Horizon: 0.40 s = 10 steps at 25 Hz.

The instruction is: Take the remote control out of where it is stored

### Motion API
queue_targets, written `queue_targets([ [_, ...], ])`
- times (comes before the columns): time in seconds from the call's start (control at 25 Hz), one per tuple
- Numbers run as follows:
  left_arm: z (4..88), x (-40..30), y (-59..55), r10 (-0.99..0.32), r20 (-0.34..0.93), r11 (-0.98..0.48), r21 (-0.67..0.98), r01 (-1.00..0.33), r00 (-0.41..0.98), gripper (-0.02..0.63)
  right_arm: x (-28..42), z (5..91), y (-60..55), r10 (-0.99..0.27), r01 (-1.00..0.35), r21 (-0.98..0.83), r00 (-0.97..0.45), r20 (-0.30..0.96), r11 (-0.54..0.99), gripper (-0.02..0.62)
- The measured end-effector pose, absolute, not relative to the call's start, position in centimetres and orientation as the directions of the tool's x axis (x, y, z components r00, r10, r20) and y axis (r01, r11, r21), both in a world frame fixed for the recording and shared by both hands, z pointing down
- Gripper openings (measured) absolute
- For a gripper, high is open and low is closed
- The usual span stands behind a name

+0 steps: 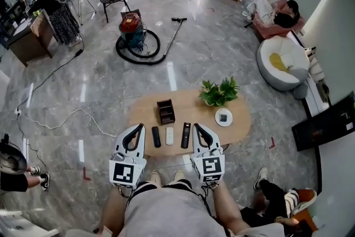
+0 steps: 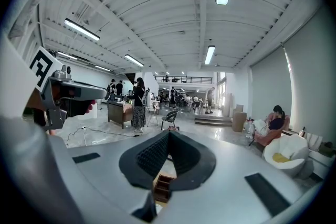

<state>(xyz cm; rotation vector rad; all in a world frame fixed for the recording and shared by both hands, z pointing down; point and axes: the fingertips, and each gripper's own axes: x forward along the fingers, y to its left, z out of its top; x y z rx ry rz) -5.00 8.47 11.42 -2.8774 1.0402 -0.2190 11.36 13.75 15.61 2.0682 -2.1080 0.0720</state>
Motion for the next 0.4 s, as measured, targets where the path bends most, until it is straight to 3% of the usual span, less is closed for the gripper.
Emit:
queue_targets([
  [0.4,11.09,-5.41,9.18,-0.638,0.104,-0.769,-0.114,-0.629,0.763,0.005,10.81,15.23,14.22,-0.986,-0.995,0.099,-0.012,0.165,0.029,0.008],
])
